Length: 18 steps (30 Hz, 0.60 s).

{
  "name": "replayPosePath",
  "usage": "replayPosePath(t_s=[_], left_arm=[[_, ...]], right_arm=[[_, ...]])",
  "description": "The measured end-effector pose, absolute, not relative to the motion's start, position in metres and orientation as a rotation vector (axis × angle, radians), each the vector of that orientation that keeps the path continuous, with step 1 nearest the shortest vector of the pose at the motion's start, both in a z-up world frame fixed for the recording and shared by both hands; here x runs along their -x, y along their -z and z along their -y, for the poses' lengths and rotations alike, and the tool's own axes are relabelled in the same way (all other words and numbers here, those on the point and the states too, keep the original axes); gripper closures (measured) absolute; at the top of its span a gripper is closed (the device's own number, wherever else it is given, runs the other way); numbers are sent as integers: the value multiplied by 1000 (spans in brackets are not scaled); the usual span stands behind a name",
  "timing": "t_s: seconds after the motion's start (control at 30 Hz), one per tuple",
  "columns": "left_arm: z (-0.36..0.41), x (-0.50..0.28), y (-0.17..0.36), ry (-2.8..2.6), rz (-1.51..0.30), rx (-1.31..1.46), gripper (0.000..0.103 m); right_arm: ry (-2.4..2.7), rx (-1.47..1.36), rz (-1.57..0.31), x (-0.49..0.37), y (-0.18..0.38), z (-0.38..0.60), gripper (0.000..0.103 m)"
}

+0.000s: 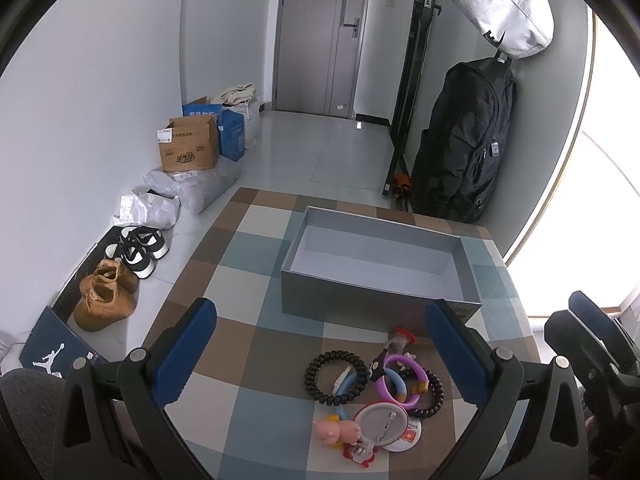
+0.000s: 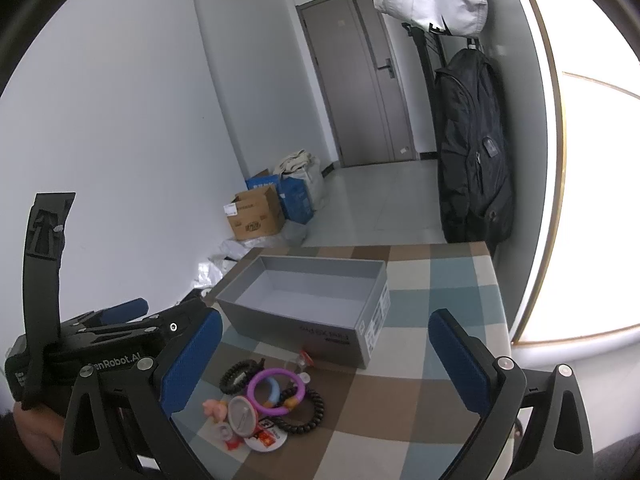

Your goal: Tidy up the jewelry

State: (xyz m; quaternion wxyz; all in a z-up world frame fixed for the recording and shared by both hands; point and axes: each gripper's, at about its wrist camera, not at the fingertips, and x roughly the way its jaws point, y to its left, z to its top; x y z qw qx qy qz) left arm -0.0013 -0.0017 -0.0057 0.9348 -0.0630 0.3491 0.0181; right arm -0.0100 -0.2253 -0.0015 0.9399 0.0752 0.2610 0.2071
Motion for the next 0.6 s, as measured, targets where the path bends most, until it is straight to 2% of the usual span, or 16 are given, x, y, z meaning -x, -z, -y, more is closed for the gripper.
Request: replayPosePath(t_s=[0.47, 0.6], left_arm=[[2, 0, 9, -33, -734, 135, 2], [1, -1, 9, -30, -735, 135, 7]], right_arm=[[-421, -155, -532, 10, 1, 226, 0], [-421, -156, -534, 10, 2, 225, 0]])
